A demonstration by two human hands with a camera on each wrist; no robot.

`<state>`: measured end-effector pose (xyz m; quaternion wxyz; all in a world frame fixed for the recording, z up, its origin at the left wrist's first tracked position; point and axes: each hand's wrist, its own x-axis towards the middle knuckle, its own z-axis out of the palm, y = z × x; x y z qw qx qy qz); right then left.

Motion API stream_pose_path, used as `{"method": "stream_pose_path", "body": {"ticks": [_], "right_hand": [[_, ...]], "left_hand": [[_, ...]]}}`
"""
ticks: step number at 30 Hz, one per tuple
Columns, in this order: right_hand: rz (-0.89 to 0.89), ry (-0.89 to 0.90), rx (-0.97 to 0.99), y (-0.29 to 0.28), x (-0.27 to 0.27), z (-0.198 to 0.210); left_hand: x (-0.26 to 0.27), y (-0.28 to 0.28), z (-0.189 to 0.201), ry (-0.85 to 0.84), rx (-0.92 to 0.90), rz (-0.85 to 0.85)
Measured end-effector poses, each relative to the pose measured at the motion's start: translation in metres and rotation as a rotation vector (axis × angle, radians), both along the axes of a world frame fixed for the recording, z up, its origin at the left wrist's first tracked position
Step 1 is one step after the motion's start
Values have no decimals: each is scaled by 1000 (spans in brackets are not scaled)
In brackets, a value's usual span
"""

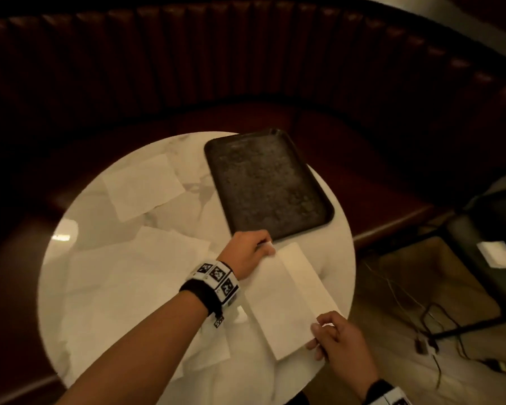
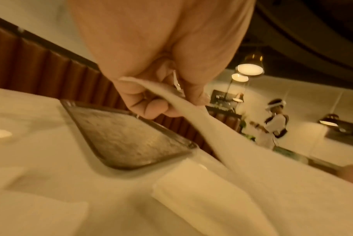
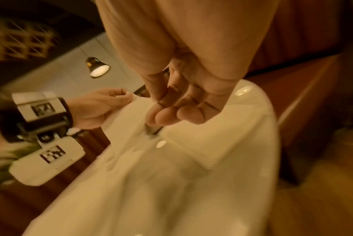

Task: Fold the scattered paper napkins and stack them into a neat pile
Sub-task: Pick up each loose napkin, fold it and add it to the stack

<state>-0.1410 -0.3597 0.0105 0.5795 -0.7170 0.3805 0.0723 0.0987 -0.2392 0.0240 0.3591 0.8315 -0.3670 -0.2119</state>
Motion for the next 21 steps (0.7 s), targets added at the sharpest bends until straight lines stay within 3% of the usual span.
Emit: {"method": "stream_pose_path", "body": {"ticks": [4, 11, 17, 21], "right_hand": [[-59, 184, -131, -34, -5, -29], [70, 349, -280, -57, 10, -58], [116, 407, -280, -58, 10, -59], [101, 454, -321, -57, 9, -63]], "left_hand": [[-1, -61, -41, -87, 188, -99], [5, -104, -81, -316, 450, -198], [2, -99, -84, -417, 464, -172], [-8, -73, -65, -329, 355, -9]]}}
